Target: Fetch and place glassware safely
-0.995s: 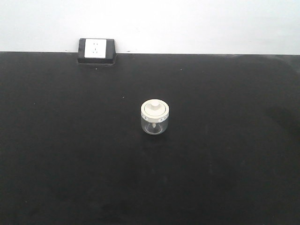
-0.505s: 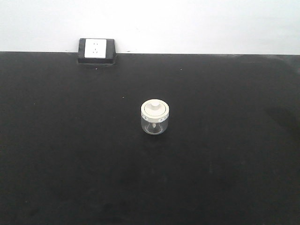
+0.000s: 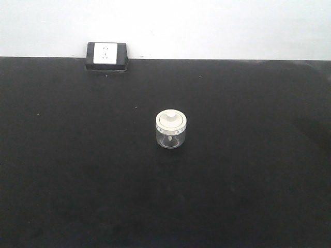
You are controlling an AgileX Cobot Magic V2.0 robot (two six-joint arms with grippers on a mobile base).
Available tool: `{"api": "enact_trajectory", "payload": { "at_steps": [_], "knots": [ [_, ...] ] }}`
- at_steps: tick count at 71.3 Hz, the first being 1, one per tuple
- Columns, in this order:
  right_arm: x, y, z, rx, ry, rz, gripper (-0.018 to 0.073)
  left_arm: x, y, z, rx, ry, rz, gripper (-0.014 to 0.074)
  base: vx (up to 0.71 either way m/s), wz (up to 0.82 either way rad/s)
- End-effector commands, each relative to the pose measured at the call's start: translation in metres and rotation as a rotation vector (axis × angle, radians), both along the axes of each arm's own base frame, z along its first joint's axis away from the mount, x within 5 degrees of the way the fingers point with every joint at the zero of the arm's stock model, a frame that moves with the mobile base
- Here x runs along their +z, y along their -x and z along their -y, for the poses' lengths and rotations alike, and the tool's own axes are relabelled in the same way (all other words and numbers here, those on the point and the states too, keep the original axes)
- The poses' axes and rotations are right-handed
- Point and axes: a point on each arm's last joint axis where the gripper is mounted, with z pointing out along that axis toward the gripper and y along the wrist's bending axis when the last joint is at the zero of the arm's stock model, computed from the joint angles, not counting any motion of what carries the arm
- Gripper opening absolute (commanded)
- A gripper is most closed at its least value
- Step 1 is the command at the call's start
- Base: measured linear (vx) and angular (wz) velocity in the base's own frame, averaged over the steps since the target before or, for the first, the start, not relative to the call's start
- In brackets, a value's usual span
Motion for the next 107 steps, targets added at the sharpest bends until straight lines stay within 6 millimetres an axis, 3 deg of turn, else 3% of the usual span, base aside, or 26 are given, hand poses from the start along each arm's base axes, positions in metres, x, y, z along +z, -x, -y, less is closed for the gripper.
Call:
{"api": "enact_trajectory", "payload": {
  "at_steps": [1, 19, 51, 77, 107],
  "knots": [
    [0.013, 0.001, -0.002, 0.024, 0.013, 0.066, -0.0004, 0.011, 0.001, 0.000, -0.006, 0.014, 0.057, -0.0007, 0.00, 0.00],
    [0.013, 0.001, -0.002, 0.024, 0.013, 0.066, -0.0004, 0.003, -0.001, 0.001, -0.008, 0.021, 0.036, -0.0007, 0.00, 0.00],
    [0.013, 0.001, -0.002, 0.023, 0.012, 0.065, -0.0004, -0.051, -0.017, 0.003, -0.024, 0.033, 0.144, -0.0007, 0.00, 0.00],
    [0.013, 0.000, -0.002, 0.022, 0.012, 0.062, -0.0004, -0.062, -0.016, 0.002, -0.019, 0.031, 0.024, -0.0007, 0.00, 0.00],
    [0.013, 0.000, -0.002, 0.022, 0.012, 0.062, -0.0004, -0.061, -0.016, 0.002, -0.018, 0.031, 0.027, -0.0007, 0.00, 0.00]
  ]
}}
